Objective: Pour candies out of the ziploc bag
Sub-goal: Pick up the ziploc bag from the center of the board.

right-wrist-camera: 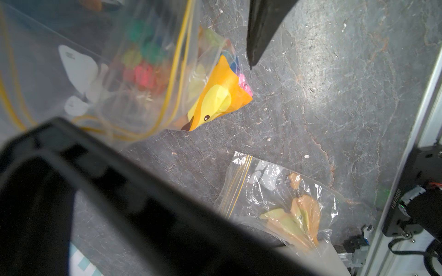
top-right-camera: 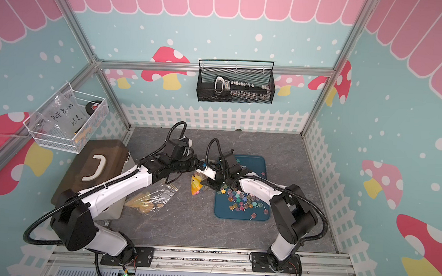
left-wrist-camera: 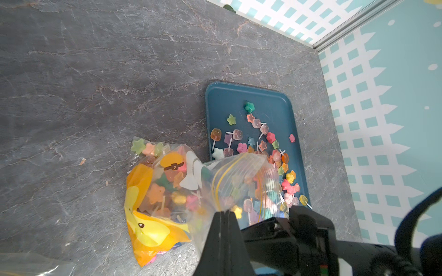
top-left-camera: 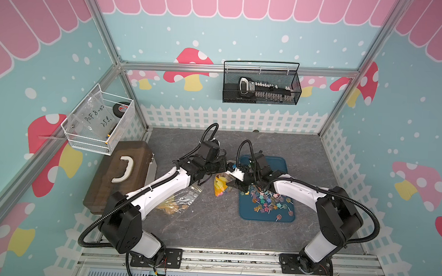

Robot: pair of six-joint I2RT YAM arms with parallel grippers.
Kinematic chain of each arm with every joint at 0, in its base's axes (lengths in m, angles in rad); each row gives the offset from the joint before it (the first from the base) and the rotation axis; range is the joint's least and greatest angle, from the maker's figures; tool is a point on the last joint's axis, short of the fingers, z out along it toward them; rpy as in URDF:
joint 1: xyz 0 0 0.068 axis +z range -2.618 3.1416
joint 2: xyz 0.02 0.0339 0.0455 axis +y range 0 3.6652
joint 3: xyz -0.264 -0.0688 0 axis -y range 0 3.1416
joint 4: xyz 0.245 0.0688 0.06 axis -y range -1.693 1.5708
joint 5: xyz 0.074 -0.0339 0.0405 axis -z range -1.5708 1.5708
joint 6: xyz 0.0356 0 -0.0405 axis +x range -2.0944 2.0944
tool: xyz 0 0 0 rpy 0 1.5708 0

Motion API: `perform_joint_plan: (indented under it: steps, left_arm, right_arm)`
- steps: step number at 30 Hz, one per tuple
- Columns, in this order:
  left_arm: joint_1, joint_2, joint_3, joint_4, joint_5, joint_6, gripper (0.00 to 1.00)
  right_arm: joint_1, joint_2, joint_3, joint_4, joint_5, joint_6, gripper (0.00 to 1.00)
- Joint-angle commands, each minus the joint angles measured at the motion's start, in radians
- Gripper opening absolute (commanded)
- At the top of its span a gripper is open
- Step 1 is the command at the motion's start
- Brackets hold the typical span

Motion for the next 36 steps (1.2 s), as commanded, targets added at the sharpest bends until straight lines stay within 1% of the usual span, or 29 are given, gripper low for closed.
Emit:
perform_joint_plan:
  steps: [1,4,9,13,14,16,20,21,23,25,27,30,33,36]
  left_arm:
    - [0.003,-0.039,-0.004,0.04,0.0,-0.011,0.0]
    - [0.003,-0.042,-0.009,0.045,-0.001,-0.012,0.0]
    - [0.004,-0.05,-0.017,0.049,-0.002,-0.016,0.0]
    - [0.017,-0.073,-0.042,0.067,-0.003,-0.037,0.01]
    - [0.022,-0.081,-0.05,0.07,-0.004,-0.044,0.06]
    - [0.041,-0.107,-0.073,0.074,-0.004,-0.063,0.24]
    - [0.084,-0.185,-0.137,0.118,0.012,-0.077,0.57]
    - [0.097,-0.212,-0.159,0.136,0.023,-0.072,0.64]
    - [0.115,-0.271,-0.199,0.169,0.047,-0.06,0.74]
    - [0.126,-0.339,-0.252,0.22,0.059,-0.041,0.8]
    - [0.132,-0.424,-0.312,0.27,0.046,-0.019,0.86]
    - [0.135,-0.546,-0.386,0.322,0.026,0.043,0.91]
    - [0.138,-0.658,-0.451,0.36,0.033,0.141,0.92]
    - [0.138,-0.757,-0.497,0.357,0.028,0.237,0.91]
  right_arm:
    - [0.012,0.003,0.008,0.003,0.009,-0.006,0.22]
    - [0.011,0.009,0.015,0.0,0.014,0.003,0.12]
    - [0.013,0.01,0.023,-0.001,0.015,0.014,0.0]
    - [0.013,-0.008,0.025,-0.006,-0.019,0.025,0.0]
    - [0.013,-0.016,0.026,-0.005,-0.031,0.031,0.0]
    - [0.014,-0.026,0.033,-0.009,-0.067,0.049,0.0]
    - [0.014,-0.043,0.047,-0.012,-0.147,0.079,0.0]
    - [0.013,-0.045,0.052,-0.012,-0.167,0.086,0.0]
    - [0.013,-0.048,0.066,-0.009,-0.19,0.105,0.0]
    - [0.013,-0.05,0.083,-0.01,-0.206,0.121,0.0]
    - [0.013,-0.05,0.104,-0.007,-0.225,0.143,0.0]
    - [0.015,-0.048,0.13,0.012,-0.253,0.197,0.0]
    - [0.013,-0.045,0.161,0.039,-0.279,0.269,0.0]
    - [0.015,-0.053,0.174,0.089,-0.313,0.337,0.0]
